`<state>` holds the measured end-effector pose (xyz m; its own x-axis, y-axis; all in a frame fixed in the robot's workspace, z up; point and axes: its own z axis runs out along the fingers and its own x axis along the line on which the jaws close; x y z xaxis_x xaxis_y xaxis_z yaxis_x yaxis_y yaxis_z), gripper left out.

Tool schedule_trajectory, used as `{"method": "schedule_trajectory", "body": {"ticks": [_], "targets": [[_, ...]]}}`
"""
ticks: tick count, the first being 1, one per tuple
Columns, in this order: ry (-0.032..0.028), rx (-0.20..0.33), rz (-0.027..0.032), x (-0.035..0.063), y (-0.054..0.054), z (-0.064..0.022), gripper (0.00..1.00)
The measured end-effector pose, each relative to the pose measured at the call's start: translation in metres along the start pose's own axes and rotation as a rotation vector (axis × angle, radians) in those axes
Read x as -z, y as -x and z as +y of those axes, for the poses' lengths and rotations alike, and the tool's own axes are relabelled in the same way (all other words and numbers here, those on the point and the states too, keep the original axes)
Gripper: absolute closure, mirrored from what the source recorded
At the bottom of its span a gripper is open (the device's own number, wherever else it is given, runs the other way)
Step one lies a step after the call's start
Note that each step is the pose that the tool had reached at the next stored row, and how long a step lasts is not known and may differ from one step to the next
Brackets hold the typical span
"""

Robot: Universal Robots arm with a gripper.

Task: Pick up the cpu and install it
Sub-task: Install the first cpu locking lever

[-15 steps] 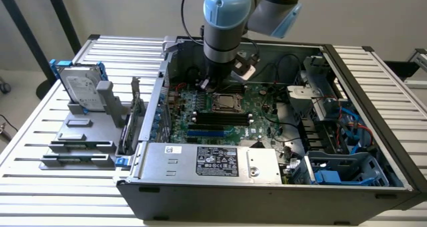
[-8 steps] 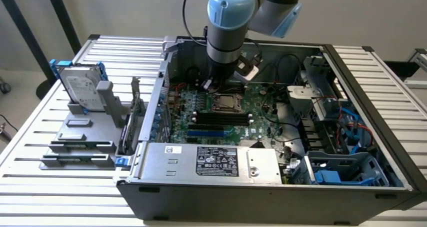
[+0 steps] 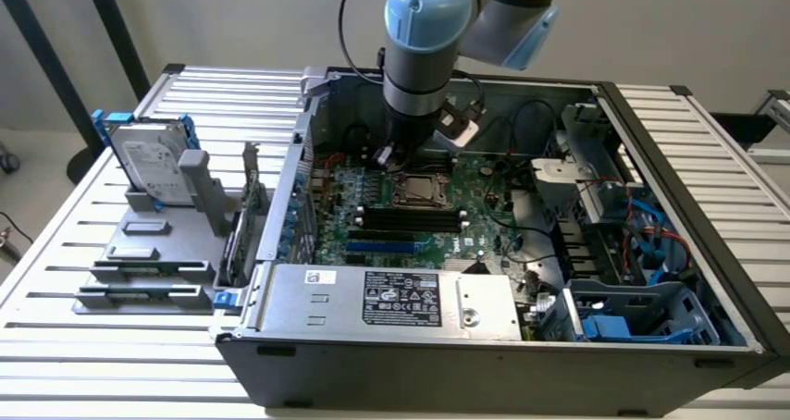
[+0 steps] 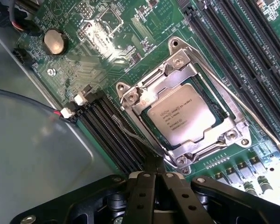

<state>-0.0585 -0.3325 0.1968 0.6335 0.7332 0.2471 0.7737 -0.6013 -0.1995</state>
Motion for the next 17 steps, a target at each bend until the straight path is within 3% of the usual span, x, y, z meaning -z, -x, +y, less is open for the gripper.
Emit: {"method": "schedule_trajectory", "body": {"ticks": [17], "targets": [[0.0037, 0.000, -0.0047, -0.0027, -0.010, 0.0137, 0.89]]}}
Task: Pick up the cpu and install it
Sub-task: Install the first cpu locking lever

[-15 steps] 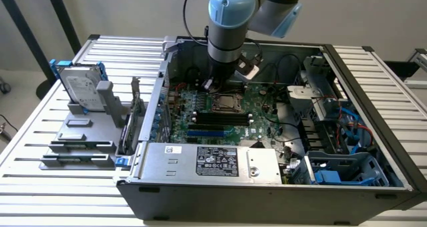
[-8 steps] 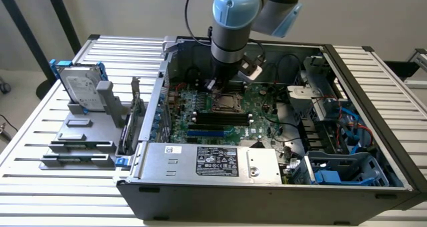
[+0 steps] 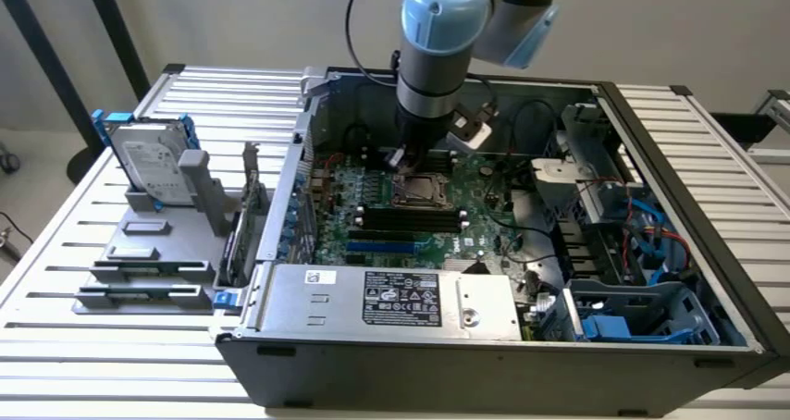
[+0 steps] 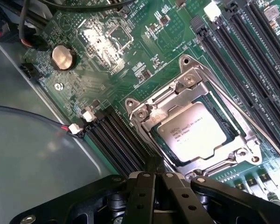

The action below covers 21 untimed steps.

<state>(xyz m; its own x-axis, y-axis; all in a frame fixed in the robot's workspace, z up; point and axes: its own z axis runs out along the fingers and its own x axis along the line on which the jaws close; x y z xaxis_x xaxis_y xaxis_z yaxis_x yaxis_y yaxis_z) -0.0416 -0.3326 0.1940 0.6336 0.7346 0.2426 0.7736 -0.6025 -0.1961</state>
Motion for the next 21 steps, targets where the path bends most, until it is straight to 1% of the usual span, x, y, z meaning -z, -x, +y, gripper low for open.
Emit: {"method": "schedule_trajectory", "body": {"ticks": [11, 18, 21], "targets": [[-0.0009, 0.000, -0.0006, -0.0010, -0.009, 0.0118, 0.89], [-0.0022, -0.001, -0.0020, -0.0011, -0.013, 0.0166, 0.89], [-0.0040, -0.002, -0.0034, -0.0011, -0.014, 0.0174, 0.89]]}}
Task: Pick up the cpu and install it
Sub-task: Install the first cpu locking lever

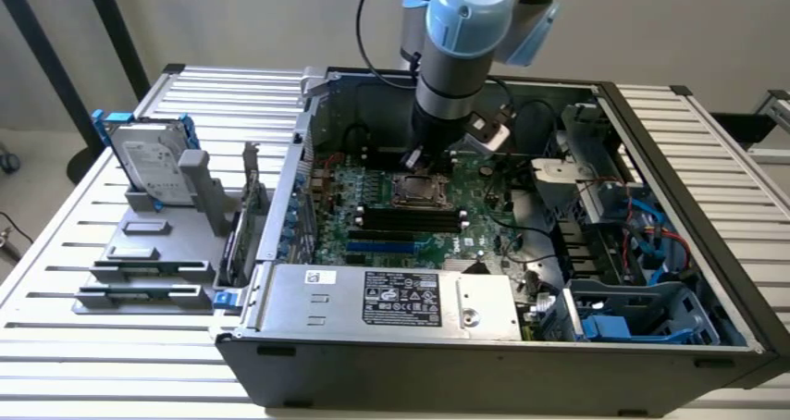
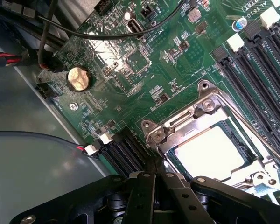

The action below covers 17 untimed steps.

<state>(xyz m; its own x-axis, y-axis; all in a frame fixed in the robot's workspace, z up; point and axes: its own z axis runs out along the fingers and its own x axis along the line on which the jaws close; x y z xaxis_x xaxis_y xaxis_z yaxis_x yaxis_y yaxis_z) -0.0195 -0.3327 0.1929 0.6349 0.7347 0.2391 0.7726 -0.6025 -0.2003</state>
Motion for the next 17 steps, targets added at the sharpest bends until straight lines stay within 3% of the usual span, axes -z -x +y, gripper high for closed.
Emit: {"method": "schedule_trajectory", "body": {"ticks": [10, 17], "targets": [[-0.0131, -0.006, -0.0106, 0.0010, 0.0002, 0.0044, 0.89], [-0.0160, -0.007, -0.0118, 0.0015, -0.0005, 0.0052, 0.89]]}}
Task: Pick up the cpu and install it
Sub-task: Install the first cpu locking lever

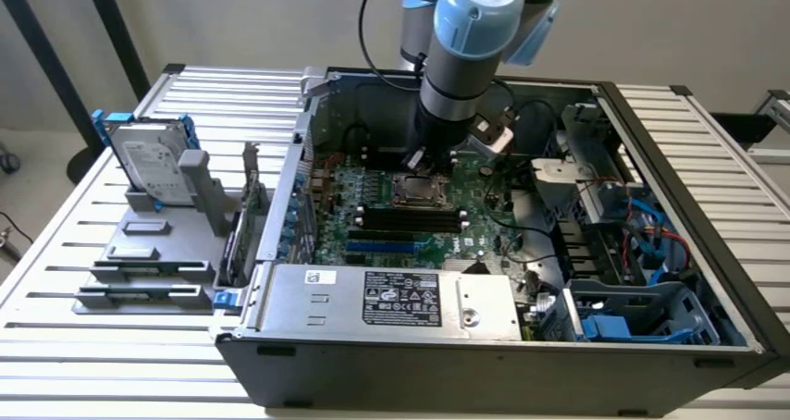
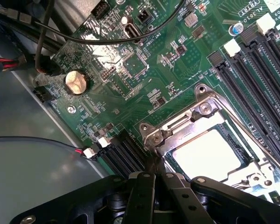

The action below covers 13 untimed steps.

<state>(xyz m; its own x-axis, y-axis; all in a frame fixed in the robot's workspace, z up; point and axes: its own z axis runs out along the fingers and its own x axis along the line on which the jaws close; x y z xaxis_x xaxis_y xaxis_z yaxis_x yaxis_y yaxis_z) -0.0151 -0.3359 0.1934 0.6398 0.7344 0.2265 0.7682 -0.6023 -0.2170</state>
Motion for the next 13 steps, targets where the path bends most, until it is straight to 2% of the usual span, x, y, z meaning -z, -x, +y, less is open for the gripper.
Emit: {"method": "schedule_trajectory", "body": {"ticks": [8, 13], "targets": [[-0.0070, -0.002, -0.0009, 0.0035, 0.0007, 0.0015, 0.89], [-0.0088, -0.002, 0.0005, 0.0036, 0.0000, 0.0031, 0.89]]}}
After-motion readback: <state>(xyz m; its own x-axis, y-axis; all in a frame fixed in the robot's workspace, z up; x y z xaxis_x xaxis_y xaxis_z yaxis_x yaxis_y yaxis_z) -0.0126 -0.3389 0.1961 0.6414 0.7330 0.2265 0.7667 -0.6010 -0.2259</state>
